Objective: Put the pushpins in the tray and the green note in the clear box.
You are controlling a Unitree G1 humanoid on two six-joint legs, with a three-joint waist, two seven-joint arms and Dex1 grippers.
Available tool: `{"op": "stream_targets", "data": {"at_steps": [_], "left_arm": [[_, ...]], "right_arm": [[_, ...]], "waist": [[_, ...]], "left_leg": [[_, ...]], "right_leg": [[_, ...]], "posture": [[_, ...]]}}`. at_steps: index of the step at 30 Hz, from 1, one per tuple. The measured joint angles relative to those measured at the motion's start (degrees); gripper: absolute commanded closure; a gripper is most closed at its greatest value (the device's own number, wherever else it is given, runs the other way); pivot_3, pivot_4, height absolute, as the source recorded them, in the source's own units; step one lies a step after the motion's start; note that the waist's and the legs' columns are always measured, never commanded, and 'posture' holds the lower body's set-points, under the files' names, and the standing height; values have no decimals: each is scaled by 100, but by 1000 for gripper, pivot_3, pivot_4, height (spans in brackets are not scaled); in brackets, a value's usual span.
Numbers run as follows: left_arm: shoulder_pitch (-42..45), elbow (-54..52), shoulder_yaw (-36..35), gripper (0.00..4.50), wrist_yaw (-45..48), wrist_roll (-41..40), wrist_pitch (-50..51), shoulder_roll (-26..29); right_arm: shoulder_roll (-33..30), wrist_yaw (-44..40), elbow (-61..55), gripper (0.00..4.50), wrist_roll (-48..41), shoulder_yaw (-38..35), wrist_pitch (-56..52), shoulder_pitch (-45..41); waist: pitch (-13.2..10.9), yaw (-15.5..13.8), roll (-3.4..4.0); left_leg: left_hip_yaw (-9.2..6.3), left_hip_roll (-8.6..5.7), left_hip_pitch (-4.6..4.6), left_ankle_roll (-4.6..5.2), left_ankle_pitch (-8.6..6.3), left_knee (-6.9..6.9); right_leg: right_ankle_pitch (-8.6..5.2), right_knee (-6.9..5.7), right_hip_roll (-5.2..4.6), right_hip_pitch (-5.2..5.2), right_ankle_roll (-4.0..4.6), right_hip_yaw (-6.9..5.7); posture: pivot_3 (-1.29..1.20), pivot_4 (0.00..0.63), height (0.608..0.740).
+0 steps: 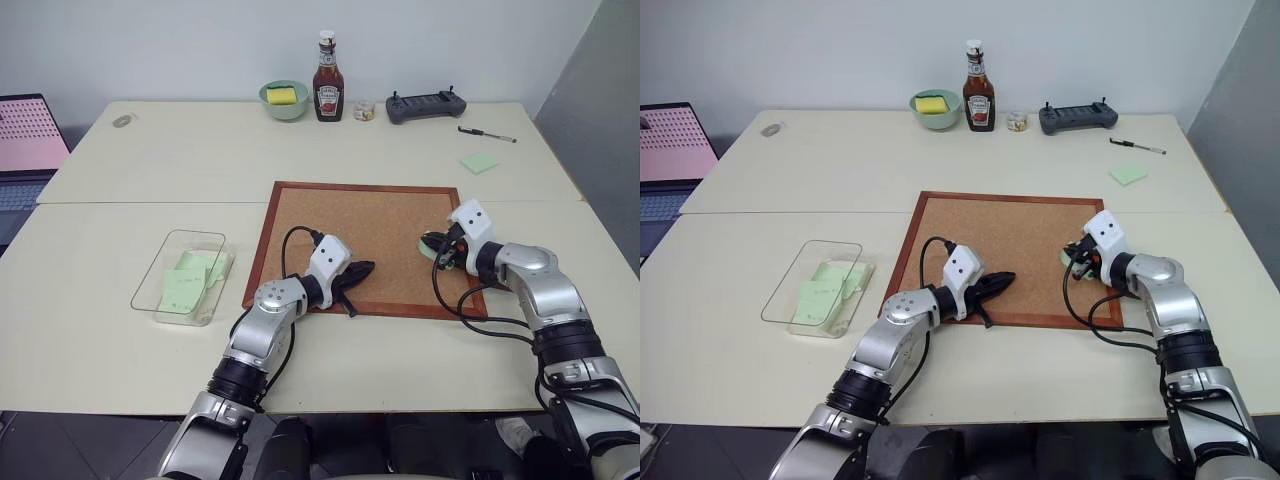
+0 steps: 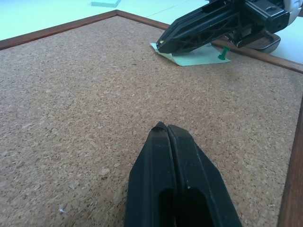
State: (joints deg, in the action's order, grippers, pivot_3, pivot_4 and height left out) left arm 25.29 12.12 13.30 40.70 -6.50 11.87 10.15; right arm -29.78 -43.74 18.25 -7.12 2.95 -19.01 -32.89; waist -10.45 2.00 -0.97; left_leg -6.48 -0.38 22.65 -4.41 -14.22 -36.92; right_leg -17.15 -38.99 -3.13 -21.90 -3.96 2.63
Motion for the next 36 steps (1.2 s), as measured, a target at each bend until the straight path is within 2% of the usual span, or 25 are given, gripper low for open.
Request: {"op": "stream_targets", "data": {"at_steps": [15,22,30,36], "left_arm": [[-4,-1,12,4500,-39,56,4,-23],[-9,2,57,4500,-99,60,-17,-25],[29,158,57,4500,-113,105,-129,-37],[53,235,57,4500,-112,113,-193,-37]], "right_arm": [[-186,-2,-752,4484,-330,-372,-351,40],[-1131,-88,-1374,4484,-493,-998,-566,670],[-2162,-410,-1719,4484,-297,-1095,-597,1829],[-2261,-456,-1782,4484,-134,-1033,-585,2033]], "waist": [[3,-3,5],[4,-19,7],[16,-14,27],[15,-10,26]], "left_leg": [[0,0,0,0,0,0],[0,-2,-1,1,-1,1],[5,-2,-32,2,-1,2],[9,0,-62,2,-1,6]], "right_leg": [[0,0,0,2,0,0],[0,5,-2,8,0,-1],[-1,6,-1,37,-2,4],[-2,12,-1,63,-4,7]], "posture": [[0,150,740],[0,150,740],[0,150,740],[0,150,740]]}}
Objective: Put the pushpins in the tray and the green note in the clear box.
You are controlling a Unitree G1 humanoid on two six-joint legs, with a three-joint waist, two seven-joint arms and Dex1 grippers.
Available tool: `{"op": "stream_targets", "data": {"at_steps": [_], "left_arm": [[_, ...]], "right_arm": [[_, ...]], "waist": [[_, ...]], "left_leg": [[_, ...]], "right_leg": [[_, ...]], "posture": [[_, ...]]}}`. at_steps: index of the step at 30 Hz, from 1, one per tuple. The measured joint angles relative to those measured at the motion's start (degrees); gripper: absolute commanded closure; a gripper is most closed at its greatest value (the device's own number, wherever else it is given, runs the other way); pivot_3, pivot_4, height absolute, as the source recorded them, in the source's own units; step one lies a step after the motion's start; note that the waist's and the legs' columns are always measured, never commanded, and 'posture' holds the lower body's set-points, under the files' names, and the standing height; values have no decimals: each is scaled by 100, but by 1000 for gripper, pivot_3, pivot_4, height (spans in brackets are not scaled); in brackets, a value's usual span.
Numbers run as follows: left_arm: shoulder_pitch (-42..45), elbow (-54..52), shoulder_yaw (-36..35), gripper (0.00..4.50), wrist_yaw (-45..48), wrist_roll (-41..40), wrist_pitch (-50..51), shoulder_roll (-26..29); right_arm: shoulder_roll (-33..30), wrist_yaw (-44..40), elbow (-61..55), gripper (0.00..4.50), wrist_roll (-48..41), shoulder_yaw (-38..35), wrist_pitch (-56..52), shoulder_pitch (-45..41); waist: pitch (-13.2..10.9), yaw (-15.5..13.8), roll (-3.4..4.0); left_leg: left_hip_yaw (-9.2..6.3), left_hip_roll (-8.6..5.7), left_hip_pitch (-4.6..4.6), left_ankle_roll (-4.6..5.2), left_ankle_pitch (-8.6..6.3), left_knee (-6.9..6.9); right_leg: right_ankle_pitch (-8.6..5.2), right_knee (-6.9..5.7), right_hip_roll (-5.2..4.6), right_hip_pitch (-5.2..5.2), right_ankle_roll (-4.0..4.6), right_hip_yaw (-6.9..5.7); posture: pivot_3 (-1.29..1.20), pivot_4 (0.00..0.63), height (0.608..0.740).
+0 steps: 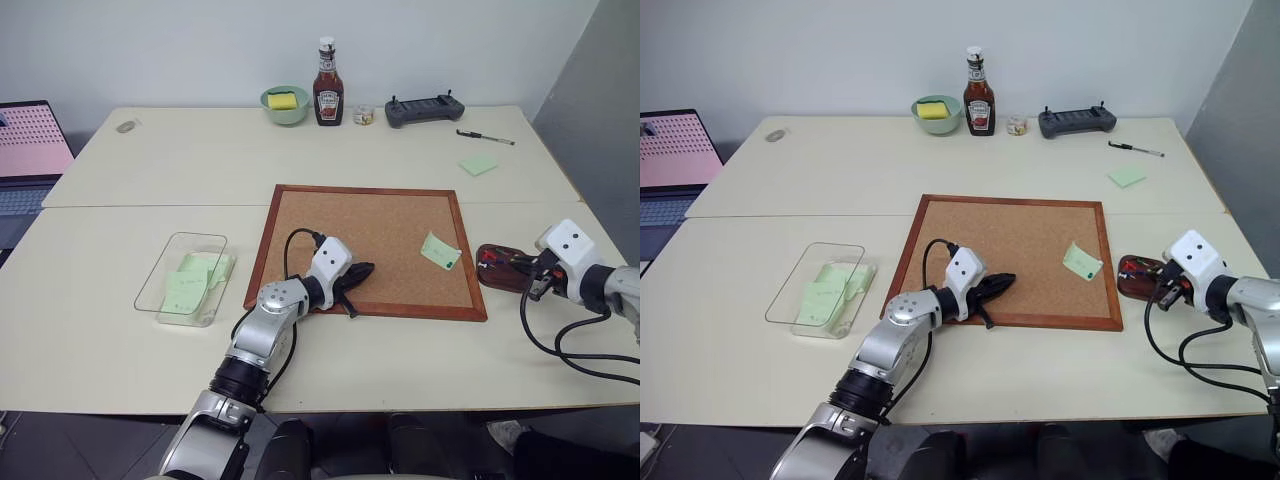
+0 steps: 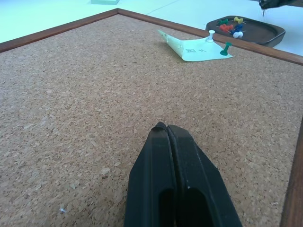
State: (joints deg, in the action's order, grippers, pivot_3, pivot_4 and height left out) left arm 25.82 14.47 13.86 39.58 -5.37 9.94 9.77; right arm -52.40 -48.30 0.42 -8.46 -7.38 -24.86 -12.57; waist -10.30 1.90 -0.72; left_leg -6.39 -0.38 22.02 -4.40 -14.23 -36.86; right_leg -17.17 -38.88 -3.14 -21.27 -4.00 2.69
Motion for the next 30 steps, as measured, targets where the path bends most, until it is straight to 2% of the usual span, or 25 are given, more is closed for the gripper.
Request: {"op": "stream_targets", "data": {"at_steps": [1,12,20,30], "left_arm": [[7,10,5,4500,1,0,-11,-3],[16,21,26,4500,-14,4,-25,-3],[31,63,25,4500,-16,4,-42,-5],[78,138,39,4500,-15,13,-67,-75]], "right_arm": [[2,4,4,4020,32,21,5,-1],[50,106,327,1717,184,172,175,-56],[321,-19,-90,1717,-506,-197,-201,-203],[1142,470,603,1717,-231,328,50,-929]], "waist": [[0,-3,0],[0,-10,0],[0,-5,0],[0,-17,-1]], "left_leg": [[0,0,0,0,0,0],[-1,-1,0,0,0,0],[-2,0,-6,0,0,0],[-4,-3,-5,0,0,0]], "right_leg": [[0,0,0,0,0,0],[0,1,0,1,0,0],[0,1,0,9,0,-1],[0,3,-2,9,0,-3]], "posture": [[0,150,740],[0,150,740],[0,150,740],[0,150,740]]}}
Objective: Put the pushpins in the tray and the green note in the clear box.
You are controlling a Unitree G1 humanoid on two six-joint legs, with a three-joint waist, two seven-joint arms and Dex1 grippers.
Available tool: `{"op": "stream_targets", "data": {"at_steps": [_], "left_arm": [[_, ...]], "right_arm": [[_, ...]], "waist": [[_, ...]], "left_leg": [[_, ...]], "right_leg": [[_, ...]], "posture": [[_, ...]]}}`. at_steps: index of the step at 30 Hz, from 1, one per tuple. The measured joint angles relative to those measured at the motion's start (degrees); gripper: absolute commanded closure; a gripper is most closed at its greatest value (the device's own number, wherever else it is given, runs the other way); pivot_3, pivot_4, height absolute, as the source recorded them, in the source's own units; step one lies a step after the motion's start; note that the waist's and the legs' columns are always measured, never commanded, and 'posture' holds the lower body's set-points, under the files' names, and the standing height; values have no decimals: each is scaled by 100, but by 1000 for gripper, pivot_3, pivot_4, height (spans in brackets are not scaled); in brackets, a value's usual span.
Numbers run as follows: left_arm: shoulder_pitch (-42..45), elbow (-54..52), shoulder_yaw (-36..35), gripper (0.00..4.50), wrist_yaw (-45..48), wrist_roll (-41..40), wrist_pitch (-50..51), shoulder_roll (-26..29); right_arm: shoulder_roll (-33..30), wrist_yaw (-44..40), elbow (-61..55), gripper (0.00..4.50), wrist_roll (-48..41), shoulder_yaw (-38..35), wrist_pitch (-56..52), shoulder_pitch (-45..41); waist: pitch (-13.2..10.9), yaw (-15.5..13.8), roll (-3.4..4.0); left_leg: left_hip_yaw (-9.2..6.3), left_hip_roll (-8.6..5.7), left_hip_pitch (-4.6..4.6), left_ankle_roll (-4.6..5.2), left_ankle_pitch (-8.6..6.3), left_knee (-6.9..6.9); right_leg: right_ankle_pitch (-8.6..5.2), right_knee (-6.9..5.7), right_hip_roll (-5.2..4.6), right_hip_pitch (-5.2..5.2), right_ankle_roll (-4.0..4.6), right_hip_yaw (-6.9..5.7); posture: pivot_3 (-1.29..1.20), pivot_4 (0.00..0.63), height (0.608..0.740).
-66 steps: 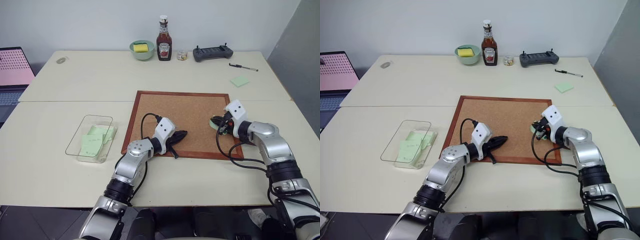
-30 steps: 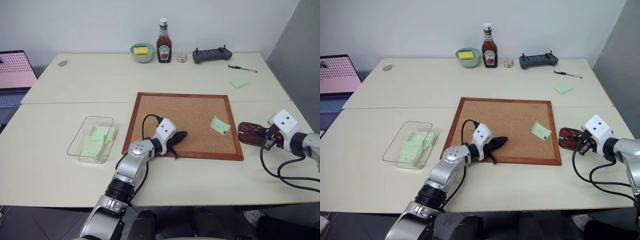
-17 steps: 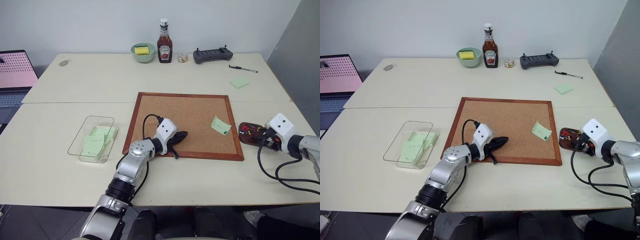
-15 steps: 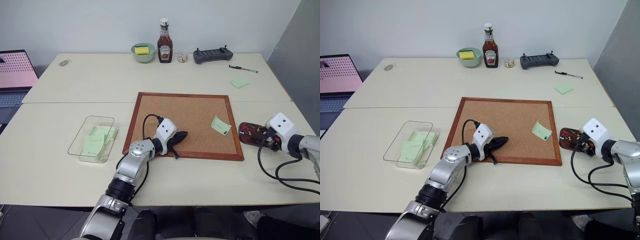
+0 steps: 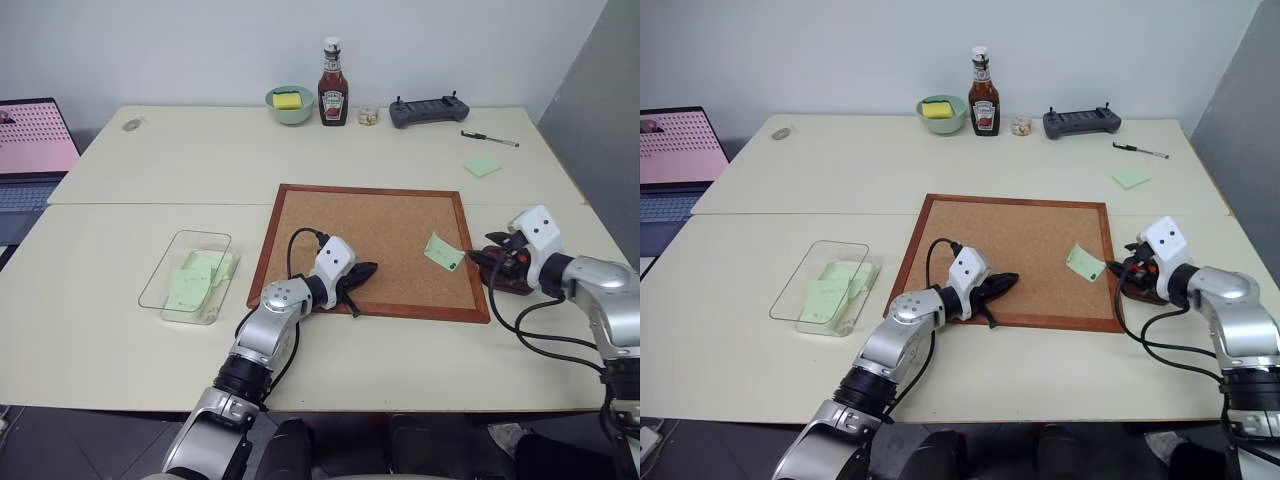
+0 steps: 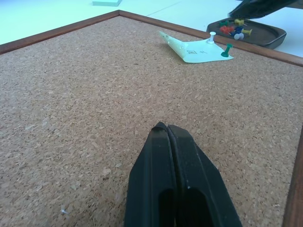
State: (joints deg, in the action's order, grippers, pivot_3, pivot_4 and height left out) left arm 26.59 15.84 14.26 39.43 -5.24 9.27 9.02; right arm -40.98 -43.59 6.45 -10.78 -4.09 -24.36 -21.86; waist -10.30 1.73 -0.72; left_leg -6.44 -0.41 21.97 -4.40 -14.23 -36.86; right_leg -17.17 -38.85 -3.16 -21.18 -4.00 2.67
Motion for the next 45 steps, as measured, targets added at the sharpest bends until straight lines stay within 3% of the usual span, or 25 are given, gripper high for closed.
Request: {"op": "stream_targets", "data": {"at_steps": [4,14,15,20,41,45], "left_arm": [[-3,-1,-1,4500,-7,4,3,-2],[-3,-2,-2,4500,-57,13,4,-22],[-3,-2,-2,4500,-67,14,3,-24],[-3,1,-2,4500,-81,14,-14,-21],[-2,27,2,4500,-120,63,-55,-23],[-2,26,11,4500,-120,64,-56,-43]], "right_arm": [[141,11,369,1717,121,153,165,-179],[179,-91,836,3475,291,325,434,-291],[181,-135,837,3843,289,341,443,-294],[192,-266,819,4493,201,342,385,-298],[151,-256,-21,4493,-397,-161,-76,-97],[-138,-274,-227,4493,-423,-321,-133,117]], "waist": [[0,0,0],[0,3,0],[0,3,0],[0,5,0],[0,4,1],[-1,-6,0]], "left_leg": [[0,0,0,0,0,0],[1,-1,0,0,0,0],[0,0,0,0,0,0],[0,0,0,0,0,0],[-1,0,1,0,0,3],[-1,0,3,0,0,4]], "right_leg": [[0,0,0,0,0,0],[0,1,0,0,0,1],[0,0,0,0,0,1],[0,0,0,0,0,1],[0,0,0,-3,0,0],[0,3,0,-3,0,0]], "posture": [[0,150,740],[0,150,740],[0,150,740],[0,150,740],[0,150,740],[0,150,740]]}}
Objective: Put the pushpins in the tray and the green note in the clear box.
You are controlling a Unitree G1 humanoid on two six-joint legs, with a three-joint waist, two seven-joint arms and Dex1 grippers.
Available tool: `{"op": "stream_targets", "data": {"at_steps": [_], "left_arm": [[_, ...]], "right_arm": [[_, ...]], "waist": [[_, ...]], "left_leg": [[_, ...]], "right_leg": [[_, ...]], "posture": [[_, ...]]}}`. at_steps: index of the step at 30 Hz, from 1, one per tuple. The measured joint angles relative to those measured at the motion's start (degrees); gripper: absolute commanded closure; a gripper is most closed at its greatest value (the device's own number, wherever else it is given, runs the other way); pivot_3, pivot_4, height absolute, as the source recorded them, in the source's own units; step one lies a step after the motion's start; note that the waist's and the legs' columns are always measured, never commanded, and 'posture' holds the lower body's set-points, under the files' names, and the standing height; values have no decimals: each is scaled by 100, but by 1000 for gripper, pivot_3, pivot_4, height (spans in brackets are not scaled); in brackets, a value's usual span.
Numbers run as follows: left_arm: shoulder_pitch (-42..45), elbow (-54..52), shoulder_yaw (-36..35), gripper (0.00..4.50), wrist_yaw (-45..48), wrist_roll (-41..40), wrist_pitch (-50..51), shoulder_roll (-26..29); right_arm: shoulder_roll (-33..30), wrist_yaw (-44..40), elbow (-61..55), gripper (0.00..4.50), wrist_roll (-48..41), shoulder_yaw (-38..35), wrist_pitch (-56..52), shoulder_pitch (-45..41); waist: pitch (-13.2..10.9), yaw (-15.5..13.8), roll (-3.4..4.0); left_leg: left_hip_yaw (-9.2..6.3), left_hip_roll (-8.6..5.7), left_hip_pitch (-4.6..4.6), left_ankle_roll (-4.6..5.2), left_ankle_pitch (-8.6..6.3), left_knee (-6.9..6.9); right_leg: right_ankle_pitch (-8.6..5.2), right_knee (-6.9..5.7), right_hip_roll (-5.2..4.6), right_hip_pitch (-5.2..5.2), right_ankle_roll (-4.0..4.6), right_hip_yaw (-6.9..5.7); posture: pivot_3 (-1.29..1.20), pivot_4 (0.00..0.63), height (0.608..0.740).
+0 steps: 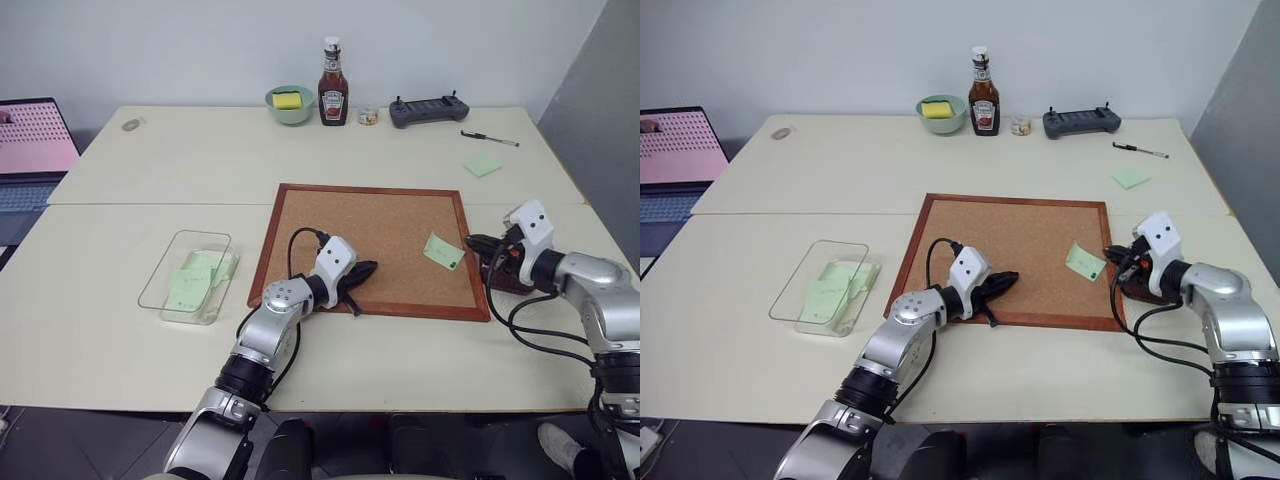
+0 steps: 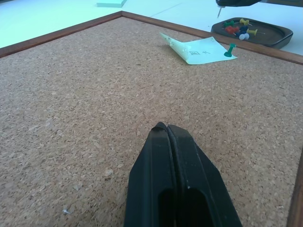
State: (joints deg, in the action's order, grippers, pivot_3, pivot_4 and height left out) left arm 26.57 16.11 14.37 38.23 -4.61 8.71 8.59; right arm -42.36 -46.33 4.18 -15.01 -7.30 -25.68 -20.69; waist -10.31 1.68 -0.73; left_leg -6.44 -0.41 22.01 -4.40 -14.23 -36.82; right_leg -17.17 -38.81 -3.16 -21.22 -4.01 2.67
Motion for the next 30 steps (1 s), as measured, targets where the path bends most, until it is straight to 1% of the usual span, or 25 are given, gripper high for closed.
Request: {"op": "stream_targets", "data": {"at_steps": [3,7,11,14,15,16,20,30], "left_arm": [[2,5,-1,4500,-7,3,-2,4],[1,16,-10,4500,-8,7,-7,14],[2,27,-13,4500,-8,14,-17,12],[7,39,-13,4500,-8,17,-23,-2],[11,44,-12,4500,-7,18,-27,-6],[12,47,-12,4500,-5,17,-29,-7],[20,59,-11,4500,-2,17,-35,-9],[19,55,-11,4500,-2,17,-31,-3]], "right_arm": [[-443,-169,-192,4493,-24,-253,-3,334],[-924,-398,-209,4493,60,-301,37,727],[-1176,-502,-139,4493,260,-266,155,910],[-1229,-494,-37,4493,394,-201,295,909],[-1226,-486,17,4042,473,-146,331,908],[-1221,-478,64,3918,496,-95,359,905],[-1190,-360,337,3000,729,28,537,873],[-1123,-358,433,1001,683,-27,597,830]], "waist": [[0,1,1],[1,1,1],[1,1,2],[1,1,1],[0,1,0],[0,1,0],[1,1,1],[1,1,1]], "left_leg": [[0,2,-2,0,0,2],[2,1,-4,0,0,3],[2,2,-5,0,0,3],[1,2,-5,0,0,3],[1,1,-4,0,0,3],[1,1,-5,0,0,3],[1,1,-5,0,0,2],[1,1,-5,0,0,3]], "right_leg": [[0,1,1,1,-1,-1],[-1,4,1,4,-2,0],[-2,4,1,5,-3,0],[-2,6,1,7,-4,-1],[-2,6,1,7,-4,-1],[-2,7,0,7,-4,-1],[-2,7,0,7,-4,0],[-2,7,0,8,-5,0]], "posture": [[0,150,740],[0,150,740],[0,150,740],[0,150,740],[0,150,740],[0,150,740],[0,150,740],[0,150,740]]}}
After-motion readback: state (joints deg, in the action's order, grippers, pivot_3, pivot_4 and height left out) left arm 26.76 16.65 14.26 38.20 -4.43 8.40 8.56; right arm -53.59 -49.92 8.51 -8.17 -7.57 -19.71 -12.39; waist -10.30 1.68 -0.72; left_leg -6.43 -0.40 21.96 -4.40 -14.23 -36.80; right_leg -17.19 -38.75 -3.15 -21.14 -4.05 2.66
